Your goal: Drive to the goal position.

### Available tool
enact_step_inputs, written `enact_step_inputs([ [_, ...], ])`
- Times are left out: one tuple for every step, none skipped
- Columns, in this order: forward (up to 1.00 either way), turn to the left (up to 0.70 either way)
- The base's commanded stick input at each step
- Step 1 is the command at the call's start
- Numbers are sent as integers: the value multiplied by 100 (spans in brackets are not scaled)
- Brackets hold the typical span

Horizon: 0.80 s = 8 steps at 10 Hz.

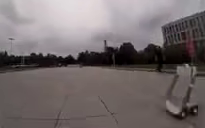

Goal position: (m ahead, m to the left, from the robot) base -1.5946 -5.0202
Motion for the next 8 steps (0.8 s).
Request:
enact_step_inputs([
  [0, -45],
  [0, -45],
  [0, -45],
  [0, -45],
  [0, -45],
  [0, -45],
  [0, -45],
  [0, -45],
])
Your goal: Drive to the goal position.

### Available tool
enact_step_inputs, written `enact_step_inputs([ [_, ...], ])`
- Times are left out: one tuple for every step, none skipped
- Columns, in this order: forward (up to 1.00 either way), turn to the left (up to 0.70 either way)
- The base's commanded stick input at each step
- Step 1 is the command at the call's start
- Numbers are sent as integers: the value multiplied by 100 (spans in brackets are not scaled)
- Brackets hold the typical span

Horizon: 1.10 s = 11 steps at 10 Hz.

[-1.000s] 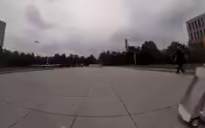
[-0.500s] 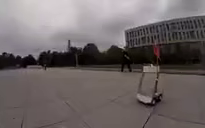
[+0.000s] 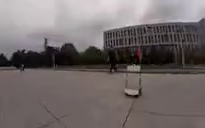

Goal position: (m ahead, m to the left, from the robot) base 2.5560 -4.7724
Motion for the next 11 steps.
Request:
enact_step_inputs([
  [0, -45],
  [0, -45],
  [0, -45],
  [0, -45],
  [0, -45],
  [16, -42],
  [100, -27],
  [100, -27],
  [100, -27],
  [100, -27],
  [100, -27],
])
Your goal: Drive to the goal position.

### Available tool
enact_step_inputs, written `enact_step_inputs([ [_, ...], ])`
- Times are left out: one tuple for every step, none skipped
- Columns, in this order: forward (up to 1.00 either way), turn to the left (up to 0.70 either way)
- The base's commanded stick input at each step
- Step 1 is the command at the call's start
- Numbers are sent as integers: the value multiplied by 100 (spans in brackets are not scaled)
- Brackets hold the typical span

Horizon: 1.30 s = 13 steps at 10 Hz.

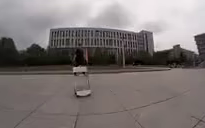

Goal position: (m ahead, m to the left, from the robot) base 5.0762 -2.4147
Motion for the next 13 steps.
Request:
enact_step_inputs([
  [100, -27],
  [100, -27],
  [100, -27],
  [100, -27],
  [100, -27],
  [100, -27],
  [100, -27],
  [100, -27],
  [100, -27],
  [100, -27],
  [100, -27],
  [100, -27],
  [100, -27],
])
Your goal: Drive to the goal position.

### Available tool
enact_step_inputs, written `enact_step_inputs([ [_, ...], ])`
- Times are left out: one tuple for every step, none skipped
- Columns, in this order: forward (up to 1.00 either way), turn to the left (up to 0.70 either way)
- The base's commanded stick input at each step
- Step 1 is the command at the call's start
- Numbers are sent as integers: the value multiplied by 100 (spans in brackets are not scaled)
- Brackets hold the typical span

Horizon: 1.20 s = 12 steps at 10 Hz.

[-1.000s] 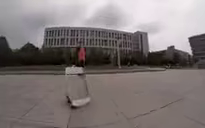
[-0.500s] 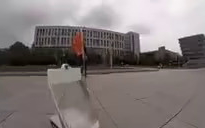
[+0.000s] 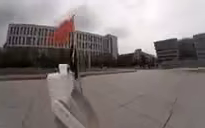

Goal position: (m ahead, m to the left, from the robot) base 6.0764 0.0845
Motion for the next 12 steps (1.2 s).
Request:
enact_step_inputs([
  [100, -27],
  [100, -27],
  [100, -27],
  [100, -27],
  [100, -27],
  [100, -27],
  [100, -27],
  [100, -27],
  [100, -27],
  [100, -27],
  [100, -27],
  [100, -27],
])
